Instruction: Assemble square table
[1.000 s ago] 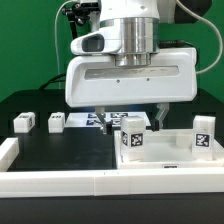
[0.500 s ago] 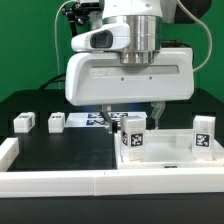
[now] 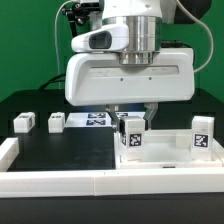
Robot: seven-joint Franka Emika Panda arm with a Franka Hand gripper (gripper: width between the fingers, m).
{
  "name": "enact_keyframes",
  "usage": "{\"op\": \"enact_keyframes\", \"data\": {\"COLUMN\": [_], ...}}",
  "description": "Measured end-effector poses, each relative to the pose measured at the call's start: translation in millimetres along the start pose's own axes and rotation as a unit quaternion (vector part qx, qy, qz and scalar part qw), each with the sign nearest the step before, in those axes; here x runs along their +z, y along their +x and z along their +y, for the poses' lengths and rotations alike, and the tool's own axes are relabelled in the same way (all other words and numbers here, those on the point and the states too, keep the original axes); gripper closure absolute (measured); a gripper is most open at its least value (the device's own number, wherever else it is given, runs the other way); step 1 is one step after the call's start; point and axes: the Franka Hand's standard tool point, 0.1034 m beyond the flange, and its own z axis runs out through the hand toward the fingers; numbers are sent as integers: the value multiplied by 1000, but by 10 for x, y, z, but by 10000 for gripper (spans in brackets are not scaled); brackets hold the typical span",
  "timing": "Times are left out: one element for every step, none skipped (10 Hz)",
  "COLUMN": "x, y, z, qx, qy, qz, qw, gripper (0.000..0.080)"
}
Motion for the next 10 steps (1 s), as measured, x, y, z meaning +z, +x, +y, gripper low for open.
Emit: {"op": "enact_keyframes", "data": {"x": [2,4,6,7,10,12,13,15,16,17], "y": [-1,-2,-5,-7,-9,-9,-5,-5,-5,-5], "z": [-2,2,11,14,17,12,-7,-18,-21,-23], "qx": [50,92,138,201,256,316,372,421,466,509], "qy": [1,2,3,5,8,10,12,11,11,10], "qz": [0,0,0,0,0,0,-1,-2,-3,-4], "qw": [999,996,990,980,967,949,928,907,885,860], "gripper": [509,509,509,509,509,509,509,509,509,509]}}
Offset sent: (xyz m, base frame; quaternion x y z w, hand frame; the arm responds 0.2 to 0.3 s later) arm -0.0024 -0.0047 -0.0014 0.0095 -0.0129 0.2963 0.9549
